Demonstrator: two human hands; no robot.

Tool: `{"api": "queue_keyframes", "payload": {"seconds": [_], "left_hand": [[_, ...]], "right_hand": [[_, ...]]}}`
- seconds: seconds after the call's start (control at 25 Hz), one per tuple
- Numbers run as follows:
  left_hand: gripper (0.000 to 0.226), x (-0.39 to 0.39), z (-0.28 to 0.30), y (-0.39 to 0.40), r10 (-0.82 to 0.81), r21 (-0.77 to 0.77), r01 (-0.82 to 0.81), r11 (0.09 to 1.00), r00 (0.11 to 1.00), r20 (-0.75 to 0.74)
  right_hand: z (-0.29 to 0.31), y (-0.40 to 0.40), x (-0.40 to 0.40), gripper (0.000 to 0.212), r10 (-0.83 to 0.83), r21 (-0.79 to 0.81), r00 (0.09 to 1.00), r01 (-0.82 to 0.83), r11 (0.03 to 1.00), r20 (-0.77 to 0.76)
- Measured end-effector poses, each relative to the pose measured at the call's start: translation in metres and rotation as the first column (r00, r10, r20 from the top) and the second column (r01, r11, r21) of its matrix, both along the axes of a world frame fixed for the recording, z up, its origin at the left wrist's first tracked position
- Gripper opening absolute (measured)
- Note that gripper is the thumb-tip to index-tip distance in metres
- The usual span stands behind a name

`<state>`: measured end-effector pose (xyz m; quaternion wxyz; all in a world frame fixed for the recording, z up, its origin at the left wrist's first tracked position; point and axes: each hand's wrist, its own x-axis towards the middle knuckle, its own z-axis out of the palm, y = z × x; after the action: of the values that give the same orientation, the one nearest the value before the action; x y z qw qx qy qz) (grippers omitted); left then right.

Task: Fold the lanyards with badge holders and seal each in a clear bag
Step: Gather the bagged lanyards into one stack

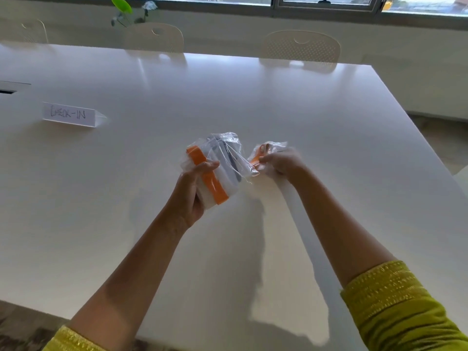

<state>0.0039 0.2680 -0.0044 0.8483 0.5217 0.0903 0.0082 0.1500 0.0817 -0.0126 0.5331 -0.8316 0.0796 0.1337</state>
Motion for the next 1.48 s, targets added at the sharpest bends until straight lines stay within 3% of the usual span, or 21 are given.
{"api": "queue_keyframes", "payload": {"seconds": [0.08, 0.2, 0.28, 0.4, 0.52, 0.64, 0.76, 0.88, 1.0, 1.24, 1.48], "left_hand": [[0.048, -0.001, 0.002, 0.010, -0.015, 0.019, 0.015, 1.000, 1.000, -0.001], [0.041, -0.002, 0.003, 0.021, -0.038, 0.062, 0.040, 0.997, 0.999, -0.023], [0.043, -0.005, 0.002, 0.024, -0.050, 0.081, 0.055, 0.995, 0.997, -0.058], [0.052, -0.009, 0.002, 0.028, -0.036, 0.120, 0.047, 0.992, 0.995, -0.095], [0.063, -0.013, 0.002, 0.034, -0.002, 0.142, 0.021, 0.990, 0.991, -0.132], [0.063, -0.021, 0.002, 0.043, 0.068, 0.132, -0.044, 0.990, 0.981, -0.181], [0.052, -0.028, -0.002, 0.062, 0.115, 0.137, -0.090, 0.987, 0.976, -0.185], [0.032, -0.031, -0.002, 0.090, 0.175, 0.155, -0.148, 0.977, 0.969, -0.172], [0.026, -0.027, -0.001, 0.134, 0.223, 0.159, -0.195, 0.968, 0.958, -0.182], [0.041, -0.011, 0.002, 0.258, 0.250, 0.208, -0.205, 0.956, 0.944, -0.217], [0.052, 0.000, 0.008, 0.397, 0.286, 0.282, -0.216, 0.935, 0.929, -0.236]], "right_hand": [[0.005, -0.001, -0.022, 0.003, 0.024, 0.216, 0.997, -0.009, 0.976, -0.067], [0.007, 0.001, -0.055, 0.013, 0.113, 0.484, 0.990, -0.060, 0.873, -0.081], [0.008, 0.007, -0.073, 0.013, 0.155, 0.563, 0.985, -0.085, 0.822, -0.077], [0.009, 0.025, -0.087, 0.012, 0.200, 0.565, 0.978, -0.130, 0.815, -0.065], [0.011, 0.042, -0.095, 0.026, 0.258, 0.632, 0.961, -0.136, 0.763, -0.104], [0.014, 0.057, -0.103, 0.037, 0.390, 0.667, 0.918, -0.249, 0.702, -0.069], [0.008, 0.080, -0.103, 0.043, 0.450, 0.625, 0.892, -0.338, 0.703, -0.024], [0.003, 0.113, -0.100, 0.048, 0.425, 0.609, 0.905, -0.322, 0.725, -0.027], [0.001, 0.159, -0.095, 0.051, 0.428, 0.631, 0.903, -0.309, 0.712, -0.041], [-0.003, 0.279, -0.083, 0.045, 0.390, 0.656, 0.921, -0.292, 0.696, -0.004], [-0.003, 0.412, -0.086, 0.044, 0.272, 0.686, 0.962, -0.174, 0.707, -0.036]]}}
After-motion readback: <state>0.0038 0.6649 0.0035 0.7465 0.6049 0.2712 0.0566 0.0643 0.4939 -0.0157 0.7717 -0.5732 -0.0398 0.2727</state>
